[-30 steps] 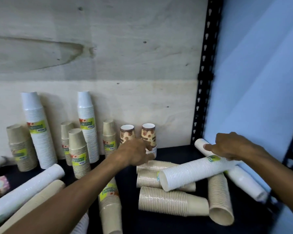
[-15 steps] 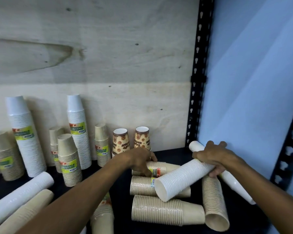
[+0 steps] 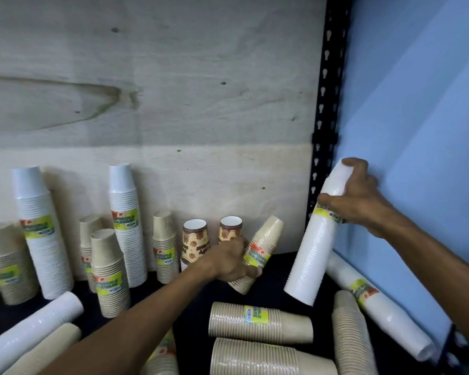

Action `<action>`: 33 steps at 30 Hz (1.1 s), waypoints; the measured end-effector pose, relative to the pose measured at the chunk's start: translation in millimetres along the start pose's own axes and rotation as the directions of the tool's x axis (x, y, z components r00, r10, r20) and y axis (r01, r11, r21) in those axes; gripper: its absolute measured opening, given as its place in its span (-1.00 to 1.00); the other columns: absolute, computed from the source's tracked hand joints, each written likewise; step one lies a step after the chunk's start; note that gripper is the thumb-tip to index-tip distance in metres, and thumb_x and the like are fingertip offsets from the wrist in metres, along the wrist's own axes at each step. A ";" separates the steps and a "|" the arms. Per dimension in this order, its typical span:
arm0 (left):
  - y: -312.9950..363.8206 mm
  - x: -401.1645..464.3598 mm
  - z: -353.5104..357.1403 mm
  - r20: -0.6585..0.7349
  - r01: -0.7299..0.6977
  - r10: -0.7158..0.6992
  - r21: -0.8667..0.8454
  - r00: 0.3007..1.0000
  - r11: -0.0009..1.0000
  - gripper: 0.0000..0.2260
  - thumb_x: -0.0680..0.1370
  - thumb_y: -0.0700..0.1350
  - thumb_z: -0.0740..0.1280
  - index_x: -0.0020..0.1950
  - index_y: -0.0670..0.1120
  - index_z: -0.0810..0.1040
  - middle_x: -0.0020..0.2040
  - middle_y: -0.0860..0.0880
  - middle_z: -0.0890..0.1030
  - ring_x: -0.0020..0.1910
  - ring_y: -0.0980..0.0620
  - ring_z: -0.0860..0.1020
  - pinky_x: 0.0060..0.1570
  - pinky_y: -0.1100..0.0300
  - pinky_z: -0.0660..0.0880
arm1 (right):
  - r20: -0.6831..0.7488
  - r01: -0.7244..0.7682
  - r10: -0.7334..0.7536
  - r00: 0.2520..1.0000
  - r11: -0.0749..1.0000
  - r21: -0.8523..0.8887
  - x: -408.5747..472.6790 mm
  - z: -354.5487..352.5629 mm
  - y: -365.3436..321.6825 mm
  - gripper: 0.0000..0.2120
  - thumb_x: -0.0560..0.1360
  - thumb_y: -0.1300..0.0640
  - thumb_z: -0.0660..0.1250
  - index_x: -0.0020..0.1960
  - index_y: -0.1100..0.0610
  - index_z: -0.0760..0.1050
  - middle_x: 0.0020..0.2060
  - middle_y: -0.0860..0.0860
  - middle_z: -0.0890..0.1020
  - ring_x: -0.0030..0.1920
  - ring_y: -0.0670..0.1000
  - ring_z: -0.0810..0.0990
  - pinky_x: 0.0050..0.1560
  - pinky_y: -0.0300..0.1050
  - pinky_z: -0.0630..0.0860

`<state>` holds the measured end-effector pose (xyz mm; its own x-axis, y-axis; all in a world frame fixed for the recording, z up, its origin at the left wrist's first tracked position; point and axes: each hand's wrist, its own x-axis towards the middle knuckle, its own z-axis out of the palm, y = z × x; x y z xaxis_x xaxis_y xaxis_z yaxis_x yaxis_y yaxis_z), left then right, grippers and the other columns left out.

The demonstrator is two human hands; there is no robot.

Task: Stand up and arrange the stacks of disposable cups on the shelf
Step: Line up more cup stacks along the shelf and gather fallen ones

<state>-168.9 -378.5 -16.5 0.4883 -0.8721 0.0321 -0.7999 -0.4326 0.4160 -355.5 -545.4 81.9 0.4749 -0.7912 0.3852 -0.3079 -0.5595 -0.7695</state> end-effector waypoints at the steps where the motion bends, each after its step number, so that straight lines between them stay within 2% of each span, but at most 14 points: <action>1: 1.5 3.2 2.9 -0.030 0.014 -0.016 -0.056 0.999 0.998 -0.44 0.44 0.17 0.45 0.30 -0.07 0.38 0.17 -0.02 0.59 0.15 -0.02 0.56 0.23 0.04 0.47 | -0.019 0.037 -0.037 0.999 0.999 -0.002 3.6 1.5 0.5 -0.21 0.40 0.19 0.49 0.43 -0.08 0.08 0.24 0.12 0.23 0.04 0.12 0.44 -0.03 0.09 0.61; 3: 5.7 10.4 10.5 -0.087 0.032 -0.046 -0.151 0.995 0.988 -0.47 0.43 0.16 0.46 0.25 -0.09 0.40 0.13 -0.04 0.61 0.13 -0.03 0.58 0.21 0.04 0.50 | -0.030 0.097 -0.096 0.995 0.995 0.018 6.5 7.7 3.7 -0.17 0.38 0.21 0.50 0.42 -0.11 0.05 0.25 0.13 0.28 0.04 0.15 0.48 0.04 0.05 0.56; 6: 13.9 21.5 24.4 -0.161 0.055 -0.090 -0.212 0.983 0.976 -0.48 0.45 0.09 0.47 0.26 -0.14 0.39 0.15 -0.09 0.60 0.13 -0.05 0.58 0.18 0.08 0.50 | -0.024 0.168 -0.167 0.986 0.979 0.115 9.0 23.5 12.6 -0.16 0.30 0.19 0.50 0.31 -0.25 0.03 0.25 0.18 0.38 0.04 0.21 0.56 0.07 0.19 0.59; 9: 18.6 33.2 35.6 -0.233 0.063 -0.129 -0.272 0.964 0.960 -0.43 0.44 0.07 0.46 0.29 -0.14 0.32 0.20 -0.11 0.55 0.14 -0.09 0.57 0.18 0.05 0.50 | -0.021 0.237 -0.238 0.971 0.948 0.215 20.5 41.9 27.3 -0.11 0.26 0.18 0.46 0.32 -0.30 0.00 0.25 0.14 0.41 0.07 0.19 0.59 0.10 0.25 0.58; 12: 23.9 40.9 40.8 -0.251 0.095 -0.166 -0.273 0.954 0.957 -0.39 0.48 0.01 0.44 0.36 -0.19 0.21 0.26 -0.15 0.49 0.23 -0.15 0.53 0.23 0.04 0.45 | 0.025 0.259 -0.270 0.962 0.942 0.215 28.4 57.2 34.1 0.04 0.34 0.25 0.49 0.44 -0.34 -0.14 0.40 0.03 0.33 0.24 0.10 0.54 0.26 0.16 0.52; 14: 25.1 45.7 44.2 -0.240 0.114 -0.183 -0.273 0.953 0.955 -0.40 0.50 0.00 0.42 0.37 -0.18 0.18 0.28 -0.16 0.50 0.25 -0.16 0.52 0.24 0.05 0.44 | 0.055 0.275 -0.292 0.955 0.937 0.214 36.7 65.7 38.9 0.08 0.33 0.16 0.50 0.49 -0.32 -0.20 0.51 -0.05 0.23 0.40 0.06 0.42 0.37 0.16 0.43; 18: 27.3 53.9 50.8 -0.249 0.133 -0.200 -0.261 0.948 0.956 -0.44 0.53 -0.02 0.39 0.35 -0.20 0.17 0.28 -0.18 0.51 0.24 -0.16 0.53 0.14 0.15 0.42 | 0.065 0.305 -0.329 0.942 0.920 0.245 57.3 77.8 51.5 0.00 0.24 0.05 0.48 0.45 -0.37 -0.05 0.47 -0.06 0.29 0.41 -0.01 0.39 0.38 0.15 0.43; 21: 30.6 58.0 56.7 -0.268 0.124 -0.190 -0.244 0.945 0.962 -0.46 0.54 -0.04 0.37 0.35 -0.21 0.17 0.29 -0.21 0.49 0.25 -0.18 0.51 0.16 0.12 0.39 | 0.083 0.278 -0.311 0.947 0.919 0.280 60.9 82.1 55.2 0.02 0.32 0.15 0.49 0.51 -0.32 -0.07 0.41 -0.03 0.32 0.37 0.00 0.43 0.36 0.11 0.45; 24: 30.3 60.5 59.7 -0.271 0.118 -0.185 -0.245 0.945 0.962 -0.48 0.55 -0.05 0.37 0.34 -0.21 0.17 0.31 -0.22 0.47 0.27 -0.19 0.49 0.20 0.09 0.37 | 0.111 0.222 -0.264 0.958 0.928 0.298 60.9 82.9 60.1 0.03 0.40 0.33 0.48 0.58 -0.12 -0.11 0.38 -0.03 0.33 0.33 0.01 0.47 0.33 -0.02 0.46; 27: 30.3 60.1 59.3 -0.291 0.120 -0.198 -0.265 0.936 0.957 -0.50 0.55 -0.05 0.36 0.34 -0.21 0.18 0.28 -0.23 0.50 0.25 -0.20 0.51 0.17 0.10 0.38 | 0.177 0.179 -0.227 0.958 0.950 0.256 56.8 82.5 70.8 -0.01 0.41 0.32 0.47 0.58 -0.08 -0.10 0.41 -0.04 0.38 0.29 -0.02 0.51 0.35 0.00 0.44; 31: 31.7 58.4 59.6 -0.292 0.137 -0.219 -0.276 0.931 0.951 -0.48 0.56 -0.05 0.36 0.37 -0.19 0.18 0.26 -0.21 0.54 0.22 -0.18 0.54 0.11 0.12 0.42 | 0.293 0.111 -0.156 0.943 0.980 0.165 48.8 82.0 84.1 -0.22 0.43 0.28 0.48 0.49 0.06 0.12 0.14 -0.11 0.54 0.15 -0.04 0.57 0.33 0.05 0.47; 33: 31.9 58.9 60.4 -0.293 0.147 -0.228 -0.275 0.928 0.950 -0.48 0.56 -0.04 0.36 0.37 -0.20 0.20 0.26 -0.20 0.54 0.22 -0.18 0.54 0.12 0.12 0.43 | 0.348 0.100 -0.139 0.927 0.987 0.129 45.0 82.1 85.8 -0.34 0.43 0.26 0.48 0.40 0.06 0.22 0.12 -0.10 0.55 0.15 -0.05 0.56 0.31 0.05 0.48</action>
<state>-186.7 -457.5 -56.2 0.7383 -0.6438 0.2012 -0.5925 -0.4765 0.6495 -292.9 -608.8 -8.6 0.7699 -0.5700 0.2870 -0.1504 -0.5991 -0.7865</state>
